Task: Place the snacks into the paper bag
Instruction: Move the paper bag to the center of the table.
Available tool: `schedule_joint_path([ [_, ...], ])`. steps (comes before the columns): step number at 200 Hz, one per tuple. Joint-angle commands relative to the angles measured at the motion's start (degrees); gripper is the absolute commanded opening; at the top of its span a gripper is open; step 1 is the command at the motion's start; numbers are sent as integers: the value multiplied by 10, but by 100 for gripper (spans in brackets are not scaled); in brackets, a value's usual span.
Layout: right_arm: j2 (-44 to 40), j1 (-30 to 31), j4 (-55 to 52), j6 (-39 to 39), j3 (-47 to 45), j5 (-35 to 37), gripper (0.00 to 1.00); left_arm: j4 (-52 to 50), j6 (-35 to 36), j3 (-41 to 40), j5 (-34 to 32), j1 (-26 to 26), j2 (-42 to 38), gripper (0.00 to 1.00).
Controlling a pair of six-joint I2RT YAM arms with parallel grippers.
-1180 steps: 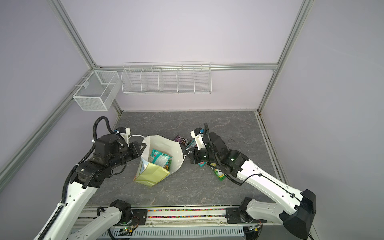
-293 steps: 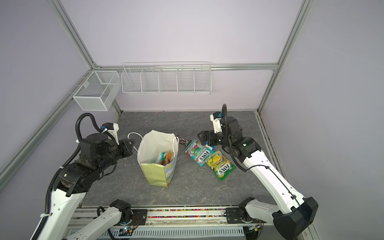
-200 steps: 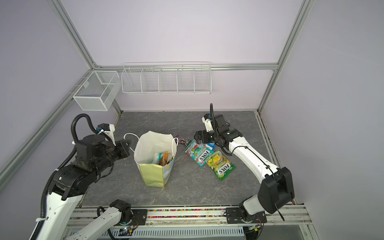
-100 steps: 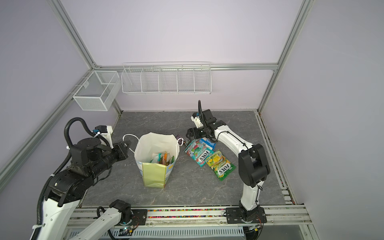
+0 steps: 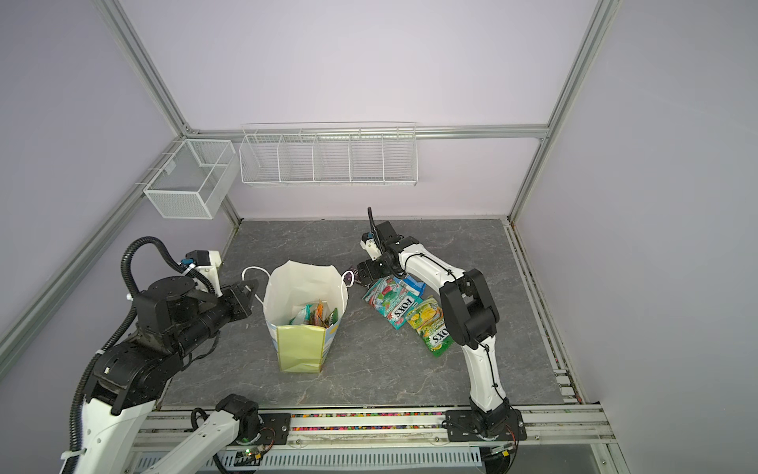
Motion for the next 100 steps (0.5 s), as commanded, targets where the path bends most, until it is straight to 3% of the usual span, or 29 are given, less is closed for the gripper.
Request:
schedule_joint_path([
  [1, 26, 7, -32, -16, 25, 20, 87, 28, -3, -5, 2, 3, -13, 0],
  [100, 119, 31, -69, -34, 123, 90, 85, 29, -7, -3, 12, 3, -12, 0],
])
